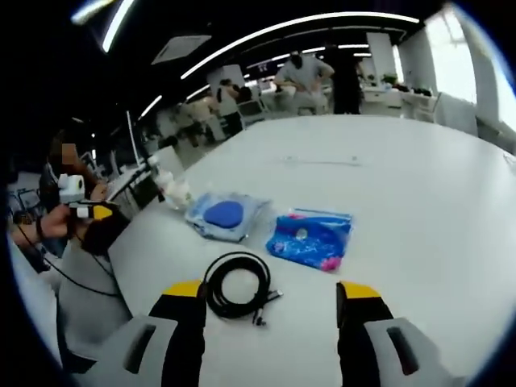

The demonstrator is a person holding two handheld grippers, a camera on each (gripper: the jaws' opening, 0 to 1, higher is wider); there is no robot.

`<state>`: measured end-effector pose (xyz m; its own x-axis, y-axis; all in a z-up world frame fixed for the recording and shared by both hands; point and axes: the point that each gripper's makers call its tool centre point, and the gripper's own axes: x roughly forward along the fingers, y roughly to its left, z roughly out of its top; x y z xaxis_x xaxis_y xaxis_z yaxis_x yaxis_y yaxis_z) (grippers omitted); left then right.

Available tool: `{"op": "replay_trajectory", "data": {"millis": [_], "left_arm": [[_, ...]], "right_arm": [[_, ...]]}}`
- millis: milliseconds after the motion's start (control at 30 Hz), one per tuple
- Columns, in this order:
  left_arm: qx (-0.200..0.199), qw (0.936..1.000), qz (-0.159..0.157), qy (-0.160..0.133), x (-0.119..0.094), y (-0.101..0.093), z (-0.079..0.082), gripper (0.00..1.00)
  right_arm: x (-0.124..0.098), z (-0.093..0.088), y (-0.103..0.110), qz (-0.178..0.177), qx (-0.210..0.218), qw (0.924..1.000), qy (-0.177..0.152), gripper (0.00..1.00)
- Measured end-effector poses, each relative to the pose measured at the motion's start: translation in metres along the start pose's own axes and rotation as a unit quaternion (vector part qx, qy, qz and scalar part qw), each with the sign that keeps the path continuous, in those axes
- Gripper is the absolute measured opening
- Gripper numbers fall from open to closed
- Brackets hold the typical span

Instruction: Arrange the tabletop items into an orderly group along one side of the table until the central work area is clear of visible clutter.

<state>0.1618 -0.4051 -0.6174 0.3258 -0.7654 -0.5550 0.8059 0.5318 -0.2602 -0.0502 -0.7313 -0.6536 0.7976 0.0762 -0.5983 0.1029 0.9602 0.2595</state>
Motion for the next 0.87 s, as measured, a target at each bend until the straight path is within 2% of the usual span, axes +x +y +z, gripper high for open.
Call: {"op": "replay_trajectory", "data": {"millis": [167,300,400,533,700,867], "left_arm": [[0.005,0.9999,-0.002,-0.009,-0.010,0.004,-0.001,0.56],[0.012,0.9997,-0.004,-0.022,-0.022,0.002,0.007,0.59],[0.019,0.9994,-0.009,-0.028,-0.030,-0.003,0.014,0.60],[0.036,0.9989,-0.015,-0.027,-0.039,-0.001,0.015,0.63],[0.044,0.9985,-0.019,-0.026,-0.053,-0.001,0.009,0.66],[0.039,0.9989,-0.019,-0.019,-0.061,0.001,-0.004,0.68]], "right_arm": [[-0.012,-0.001,0.019,0.012,-0.020,0.9997,-0.007,0.76],[-0.020,0.007,0.034,0.021,-0.042,0.9988,-0.016,0.81],[-0.025,0.012,0.044,0.027,-0.050,0.9981,-0.022,0.83],[-0.030,0.013,0.058,0.034,-0.060,0.9974,-0.020,0.83],[-0.032,0.005,0.071,0.047,-0.074,0.9961,-0.009,0.85],[-0.031,-0.010,0.081,0.057,-0.087,0.9945,0.011,0.85]]}}
